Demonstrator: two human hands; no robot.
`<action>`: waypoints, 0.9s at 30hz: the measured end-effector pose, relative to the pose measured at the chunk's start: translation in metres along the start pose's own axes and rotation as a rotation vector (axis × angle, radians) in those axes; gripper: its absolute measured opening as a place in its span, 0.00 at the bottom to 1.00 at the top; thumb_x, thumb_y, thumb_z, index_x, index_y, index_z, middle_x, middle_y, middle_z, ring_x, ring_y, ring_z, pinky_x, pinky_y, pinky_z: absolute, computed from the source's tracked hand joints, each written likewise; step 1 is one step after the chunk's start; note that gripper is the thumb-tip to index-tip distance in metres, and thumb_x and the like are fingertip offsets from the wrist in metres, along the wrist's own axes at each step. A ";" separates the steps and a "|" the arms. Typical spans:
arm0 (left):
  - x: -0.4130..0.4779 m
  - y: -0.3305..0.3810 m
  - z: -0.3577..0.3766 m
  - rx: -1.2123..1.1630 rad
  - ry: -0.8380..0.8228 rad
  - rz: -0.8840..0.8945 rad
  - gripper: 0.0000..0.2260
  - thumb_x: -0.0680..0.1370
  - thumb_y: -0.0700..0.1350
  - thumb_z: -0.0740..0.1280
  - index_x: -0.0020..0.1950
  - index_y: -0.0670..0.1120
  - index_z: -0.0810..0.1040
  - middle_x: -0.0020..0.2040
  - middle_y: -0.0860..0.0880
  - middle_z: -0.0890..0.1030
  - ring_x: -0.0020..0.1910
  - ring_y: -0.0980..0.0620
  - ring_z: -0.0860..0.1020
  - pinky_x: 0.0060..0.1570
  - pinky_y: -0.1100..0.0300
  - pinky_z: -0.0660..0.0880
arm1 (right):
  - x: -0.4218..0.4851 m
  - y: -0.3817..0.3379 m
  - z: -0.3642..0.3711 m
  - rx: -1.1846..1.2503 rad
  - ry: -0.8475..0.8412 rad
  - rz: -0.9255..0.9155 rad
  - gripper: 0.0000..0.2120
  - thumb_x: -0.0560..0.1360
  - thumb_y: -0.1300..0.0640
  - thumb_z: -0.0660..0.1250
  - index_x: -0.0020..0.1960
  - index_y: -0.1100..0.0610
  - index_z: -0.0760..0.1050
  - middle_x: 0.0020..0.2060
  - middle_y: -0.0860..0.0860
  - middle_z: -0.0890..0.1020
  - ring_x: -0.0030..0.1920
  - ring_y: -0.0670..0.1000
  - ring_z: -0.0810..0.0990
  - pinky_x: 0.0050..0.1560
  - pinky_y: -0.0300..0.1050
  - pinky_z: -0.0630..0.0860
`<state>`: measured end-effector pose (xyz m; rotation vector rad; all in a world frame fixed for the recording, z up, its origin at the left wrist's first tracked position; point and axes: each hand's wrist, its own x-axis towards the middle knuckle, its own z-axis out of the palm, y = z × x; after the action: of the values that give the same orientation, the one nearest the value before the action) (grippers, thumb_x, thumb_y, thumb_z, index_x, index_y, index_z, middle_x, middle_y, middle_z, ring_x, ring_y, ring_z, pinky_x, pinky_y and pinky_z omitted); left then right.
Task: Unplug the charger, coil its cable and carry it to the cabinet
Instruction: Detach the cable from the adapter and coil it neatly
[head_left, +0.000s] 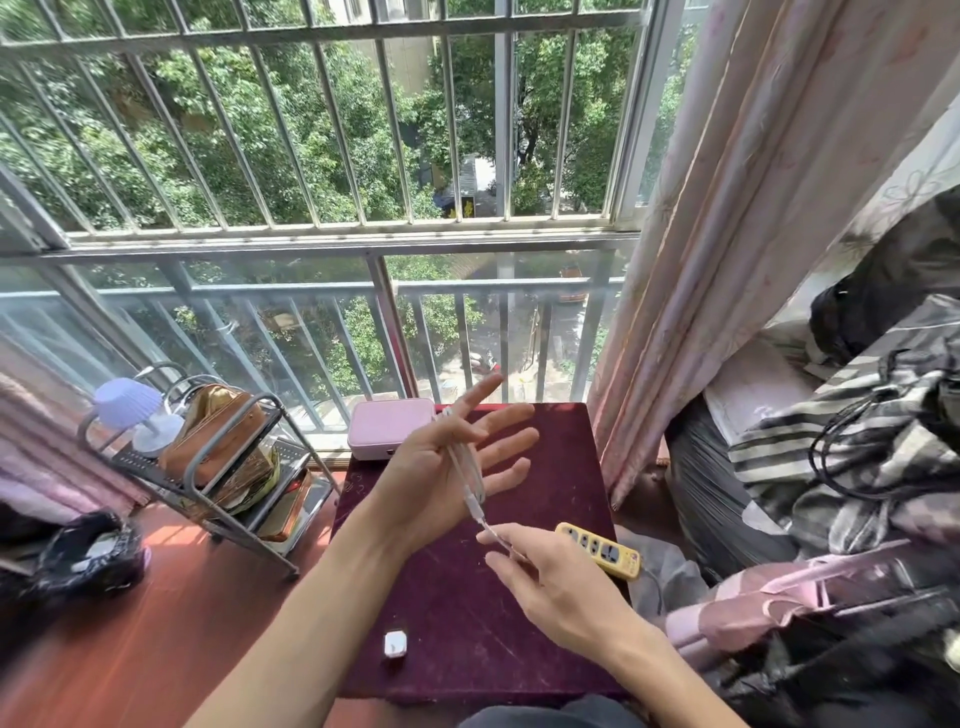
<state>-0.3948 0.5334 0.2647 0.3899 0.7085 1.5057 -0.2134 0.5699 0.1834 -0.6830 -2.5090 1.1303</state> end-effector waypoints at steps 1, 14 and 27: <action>0.000 0.001 -0.005 0.017 0.009 -0.006 0.29 0.74 0.33 0.59 0.76 0.47 0.72 0.61 0.40 0.83 0.56 0.42 0.84 0.52 0.44 0.80 | -0.003 -0.002 -0.006 -0.030 -0.012 -0.006 0.11 0.82 0.45 0.66 0.63 0.43 0.79 0.34 0.29 0.77 0.35 0.36 0.77 0.40 0.32 0.70; -0.007 -0.014 -0.023 0.140 0.053 -0.136 0.27 0.74 0.35 0.58 0.73 0.46 0.74 0.60 0.40 0.82 0.58 0.43 0.83 0.49 0.38 0.80 | -0.005 -0.068 -0.097 -0.399 -0.102 -0.289 0.06 0.79 0.45 0.70 0.50 0.44 0.84 0.40 0.40 0.80 0.42 0.41 0.78 0.41 0.29 0.66; -0.006 -0.005 -0.024 0.111 0.043 -0.241 0.25 0.79 0.37 0.59 0.77 0.42 0.68 0.70 0.37 0.77 0.66 0.38 0.78 0.47 0.36 0.80 | 0.017 -0.094 -0.128 -0.418 -0.198 -0.400 0.02 0.76 0.49 0.77 0.48 0.44 0.84 0.40 0.32 0.67 0.45 0.32 0.64 0.42 0.29 0.62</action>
<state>-0.4058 0.5228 0.2447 0.3436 0.8446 1.2541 -0.1969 0.6039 0.3389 -0.1422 -2.9067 0.5631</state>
